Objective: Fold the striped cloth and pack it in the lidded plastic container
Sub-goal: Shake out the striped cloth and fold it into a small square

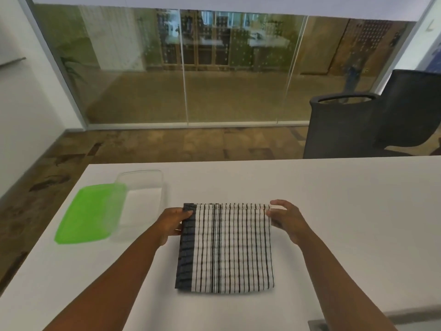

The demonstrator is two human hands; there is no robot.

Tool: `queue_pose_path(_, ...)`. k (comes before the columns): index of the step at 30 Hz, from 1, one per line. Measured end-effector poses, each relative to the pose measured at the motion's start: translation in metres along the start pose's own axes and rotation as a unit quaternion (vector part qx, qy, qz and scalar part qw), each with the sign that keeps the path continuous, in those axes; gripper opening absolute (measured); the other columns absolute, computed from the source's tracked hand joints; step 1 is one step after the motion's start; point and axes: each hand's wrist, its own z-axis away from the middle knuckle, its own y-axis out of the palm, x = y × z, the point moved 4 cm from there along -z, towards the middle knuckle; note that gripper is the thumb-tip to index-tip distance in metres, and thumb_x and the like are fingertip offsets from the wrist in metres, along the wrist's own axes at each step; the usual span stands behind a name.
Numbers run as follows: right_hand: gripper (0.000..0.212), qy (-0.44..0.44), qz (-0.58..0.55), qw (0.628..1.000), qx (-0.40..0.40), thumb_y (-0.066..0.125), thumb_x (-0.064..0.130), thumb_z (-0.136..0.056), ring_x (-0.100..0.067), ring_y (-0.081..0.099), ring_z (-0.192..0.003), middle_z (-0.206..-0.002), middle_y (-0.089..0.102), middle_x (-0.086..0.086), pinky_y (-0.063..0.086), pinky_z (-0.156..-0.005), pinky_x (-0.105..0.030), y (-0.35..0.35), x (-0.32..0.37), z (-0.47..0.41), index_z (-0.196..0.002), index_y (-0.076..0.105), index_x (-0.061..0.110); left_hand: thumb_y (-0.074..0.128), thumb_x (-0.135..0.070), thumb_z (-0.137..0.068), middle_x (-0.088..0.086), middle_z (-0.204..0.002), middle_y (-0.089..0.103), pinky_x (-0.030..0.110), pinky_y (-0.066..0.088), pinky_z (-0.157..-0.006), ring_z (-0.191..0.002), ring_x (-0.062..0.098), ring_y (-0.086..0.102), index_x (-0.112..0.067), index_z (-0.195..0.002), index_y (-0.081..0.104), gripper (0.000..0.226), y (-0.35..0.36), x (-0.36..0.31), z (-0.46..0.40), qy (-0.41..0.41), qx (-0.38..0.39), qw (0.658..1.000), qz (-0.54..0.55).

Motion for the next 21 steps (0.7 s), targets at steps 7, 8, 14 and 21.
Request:
queue_pose_path(7, 0.024, -0.065, 0.206, 0.972, -0.092, 0.061, -0.01, -0.081, -0.009, 0.055, -0.053, -0.072, 0.065, -0.002, 0.047, -0.055, -0.009, 0.015, -0.021, -0.045, -0.064, 0.068, 0.007, 0.055, -0.004, -0.09, 0.015, -0.1, 0.059, 0.029, 0.049, -0.066, -0.089, 0.026, 0.055, -0.017, -0.123, 0.054, 0.035, 0.007, 0.018, -0.039, 0.0, -0.086, 0.996, -0.001)
queue_pose_path(8, 0.017, -0.068, 0.227, 0.967, -0.088, 0.062, -0.007, -0.082, -0.006, 0.054, -0.055, -0.079, 0.068, -0.003, 0.045, -0.057, -0.007, 0.018, -0.024, -0.049, -0.073, 0.073, 0.002, 0.053, -0.002, -0.091, 0.014, -0.095, 0.057, 0.03, 0.049, -0.068, -0.088, 0.025, 0.053, -0.025, -0.131, 0.047, 0.047, 0.007, 0.021, -0.042, 0.03, -0.079, 0.996, -0.022)
queue_pose_path(14, 0.021, -0.083, 0.294, 0.945, -0.119, 0.054, 0.0, -0.09, -0.024, 0.065, -0.105, -0.11, 0.071, -0.014, 0.044, -0.093, -0.023, 0.029, -0.033, -0.065, -0.099, 0.073, 0.002, 0.045, 0.008, -0.091, 0.01, -0.121, 0.06, 0.035, 0.043, -0.105, -0.111, 0.022, 0.055, -0.015, -0.131, 0.054, 0.046, 0.009, 0.027, -0.058, 0.181, -0.096, 0.965, -0.165)
queue_pose_path(21, 0.043, -0.125, 0.324, 0.936, -0.057, 0.049, -0.012, -0.085, -0.03, 0.049, -0.127, -0.136, 0.053, -0.017, 0.038, -0.11, -0.04, 0.039, -0.042, -0.069, -0.126, 0.054, -0.002, 0.052, 0.008, -0.087, 0.018, -0.125, 0.057, 0.033, 0.044, -0.103, -0.11, 0.028, 0.055, -0.009, -0.135, 0.047, 0.051, 0.012, 0.037, -0.071, 0.183, -0.095, 0.955, -0.214)
